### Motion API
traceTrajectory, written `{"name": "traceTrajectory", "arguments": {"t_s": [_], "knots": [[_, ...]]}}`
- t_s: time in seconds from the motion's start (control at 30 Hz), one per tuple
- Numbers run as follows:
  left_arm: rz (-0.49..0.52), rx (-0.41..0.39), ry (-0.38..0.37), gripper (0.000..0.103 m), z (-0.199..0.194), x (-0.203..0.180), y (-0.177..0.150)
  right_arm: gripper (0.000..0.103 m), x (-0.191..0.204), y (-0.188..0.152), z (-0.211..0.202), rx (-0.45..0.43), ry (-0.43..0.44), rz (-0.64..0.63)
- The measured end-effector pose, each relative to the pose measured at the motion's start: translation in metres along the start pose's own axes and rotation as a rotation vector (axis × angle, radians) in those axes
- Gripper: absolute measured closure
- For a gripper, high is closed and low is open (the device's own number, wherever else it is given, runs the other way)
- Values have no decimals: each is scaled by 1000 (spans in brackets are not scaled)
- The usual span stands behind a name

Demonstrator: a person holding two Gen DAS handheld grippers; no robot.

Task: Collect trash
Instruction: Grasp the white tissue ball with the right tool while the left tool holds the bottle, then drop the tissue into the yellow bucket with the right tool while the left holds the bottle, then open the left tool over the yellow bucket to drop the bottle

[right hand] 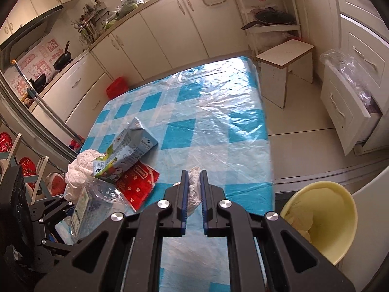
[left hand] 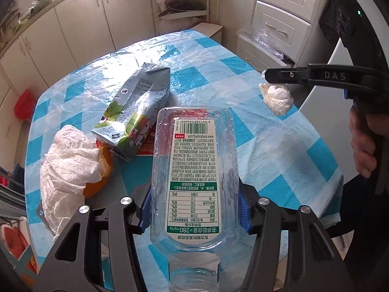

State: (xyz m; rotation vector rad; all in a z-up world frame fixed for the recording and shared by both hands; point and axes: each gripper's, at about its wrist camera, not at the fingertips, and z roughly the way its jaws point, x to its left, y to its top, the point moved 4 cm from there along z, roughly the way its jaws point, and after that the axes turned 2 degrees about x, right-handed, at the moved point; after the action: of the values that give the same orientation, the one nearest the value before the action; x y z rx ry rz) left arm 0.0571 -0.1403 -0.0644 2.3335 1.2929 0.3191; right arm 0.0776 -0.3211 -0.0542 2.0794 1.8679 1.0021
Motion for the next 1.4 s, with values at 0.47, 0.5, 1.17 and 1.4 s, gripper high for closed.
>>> {"name": "traceTrajectory", "arguments": {"t_s": [0.47,0.5,1.17,1.4], "knots": [[-45,-108,-171,50,-21,-55,42,92,-115,-26,-28,-16,-266,162],[-48,-111,-181,50,-20,-62,44,92,-120,-28,-26,-6,-288,165],[-219,-61,-308,50,39,-164,93,49,-155,-21,-86,-189,-370,263],[-226,-2,-301,50,73,-194,103,25,-143,-7,-147,-448,-503,241]]}}
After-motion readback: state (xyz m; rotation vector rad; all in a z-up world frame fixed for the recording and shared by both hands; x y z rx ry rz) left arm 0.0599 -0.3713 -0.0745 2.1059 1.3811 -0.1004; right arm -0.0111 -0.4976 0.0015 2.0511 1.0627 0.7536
